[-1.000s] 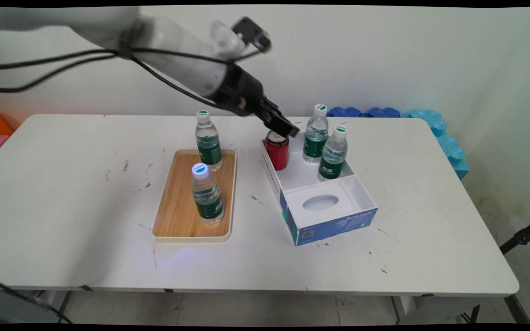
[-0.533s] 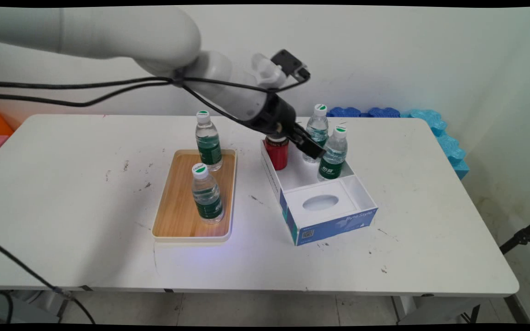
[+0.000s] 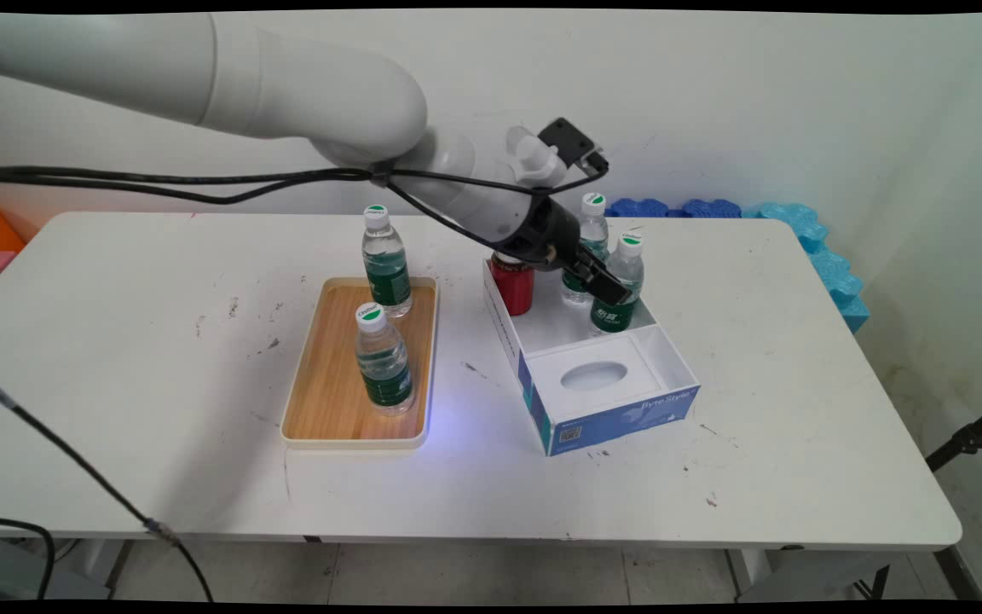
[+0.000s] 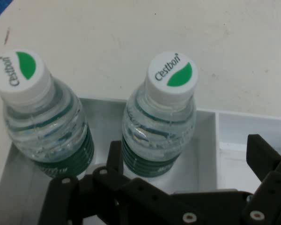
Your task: Pick up the green bottle from the white box
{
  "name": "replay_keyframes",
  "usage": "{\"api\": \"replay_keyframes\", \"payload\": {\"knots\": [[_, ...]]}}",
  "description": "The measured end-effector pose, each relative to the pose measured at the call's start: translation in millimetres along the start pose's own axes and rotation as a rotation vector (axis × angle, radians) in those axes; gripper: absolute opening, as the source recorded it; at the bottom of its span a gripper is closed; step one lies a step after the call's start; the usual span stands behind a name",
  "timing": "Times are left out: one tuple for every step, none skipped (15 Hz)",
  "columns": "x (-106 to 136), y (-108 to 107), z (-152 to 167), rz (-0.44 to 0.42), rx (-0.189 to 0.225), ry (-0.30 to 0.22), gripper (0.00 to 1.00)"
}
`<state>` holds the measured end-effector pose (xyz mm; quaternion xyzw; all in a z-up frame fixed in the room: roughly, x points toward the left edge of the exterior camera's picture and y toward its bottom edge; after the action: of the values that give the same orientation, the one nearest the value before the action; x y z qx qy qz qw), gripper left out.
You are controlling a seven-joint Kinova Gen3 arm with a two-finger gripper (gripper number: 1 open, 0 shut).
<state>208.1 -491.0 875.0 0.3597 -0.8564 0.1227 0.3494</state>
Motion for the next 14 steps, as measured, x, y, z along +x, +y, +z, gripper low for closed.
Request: {"api": "replay_keyframes", "payload": {"knots": [[-0.1,-0.7,4.0,0.003,-0.001,0.000,1.00],[-0.2,-1.5,8.5,0.006,-0.001,0.001,1.00],[-0.4,-2.1,11.4,0.008,-0.002,0.002,1.00],[-0.5,-3.0,16.5,0.012,-0.003,0.003,1.00],[-0.3,-3.7,21.2,0.016,-0.006,0.006,1.00],[-0.3,-4.3,24.9,0.019,-0.008,0.009,1.00],[-0.4,-4.9,28.3,0.022,-0.009,0.011,1.00],[-0.6,-5.5,31.9,0.025,-0.011,0.012,1.00],[-0.8,-6.0,35.3,0.028,-0.013,0.014,1.00],[-1.0,-6.5,37.9,0.030,-0.014,0.016,1.00],[-1.5,-7.0,40.6,0.032,-0.016,0.018,1.00],[-2.2,-7.8,42.6,0.032,-0.015,0.020,0.00],[-2.7,-8.3,44.2,0.032,-0.015,0.022,0.00],[-3.6,-8.7,45.7,0.032,-0.015,0.023,0.00]]}}
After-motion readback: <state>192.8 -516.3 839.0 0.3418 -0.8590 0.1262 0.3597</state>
